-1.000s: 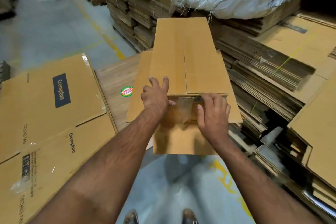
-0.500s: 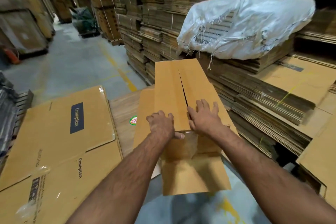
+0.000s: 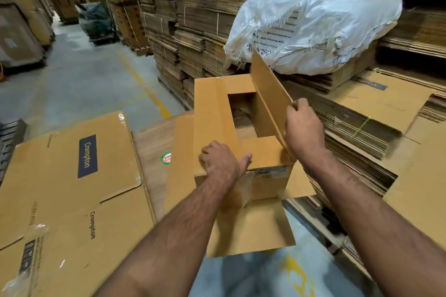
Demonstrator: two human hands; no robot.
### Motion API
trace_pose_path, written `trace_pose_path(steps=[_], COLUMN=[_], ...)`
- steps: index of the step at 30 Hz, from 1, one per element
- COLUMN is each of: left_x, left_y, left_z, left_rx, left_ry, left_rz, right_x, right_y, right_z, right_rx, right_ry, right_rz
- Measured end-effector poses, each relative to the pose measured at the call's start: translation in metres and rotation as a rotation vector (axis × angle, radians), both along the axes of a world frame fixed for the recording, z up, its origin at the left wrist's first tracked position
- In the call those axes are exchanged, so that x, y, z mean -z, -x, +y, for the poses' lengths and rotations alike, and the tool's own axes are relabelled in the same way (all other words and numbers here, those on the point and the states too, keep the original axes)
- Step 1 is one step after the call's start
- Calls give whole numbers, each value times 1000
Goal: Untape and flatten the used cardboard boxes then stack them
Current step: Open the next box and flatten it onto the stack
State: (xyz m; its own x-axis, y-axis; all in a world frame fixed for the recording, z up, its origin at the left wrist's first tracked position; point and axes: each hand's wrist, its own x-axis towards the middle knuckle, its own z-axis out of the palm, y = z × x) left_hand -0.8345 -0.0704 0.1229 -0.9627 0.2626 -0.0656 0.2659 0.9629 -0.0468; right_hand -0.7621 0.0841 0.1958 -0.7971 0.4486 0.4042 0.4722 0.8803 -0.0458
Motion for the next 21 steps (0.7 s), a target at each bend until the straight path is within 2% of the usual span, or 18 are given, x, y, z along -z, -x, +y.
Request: trace_pose_path(steps=[5,9,12,15,21], left_x=[-4,-14,-43,-83,-103], left_y=[-1,7,15,36,62], left_z=[10,16,14,1,-47], left_rx=[-67,-123,-71,-68,-147], left_ry=[-46,-119,-223,-284,-123], left_rz=[-48,-145,-205,-118,137], right_x=[10,15,14,15,43], right_y=[1,4,5,3,3], right_z=[-11,-18,-6,14,32], right_rx=[-25,-34,54,177,281], right_ry=[32,-79,-166,-171,-94], right_rz=[-4,-31,-61,-160,-350])
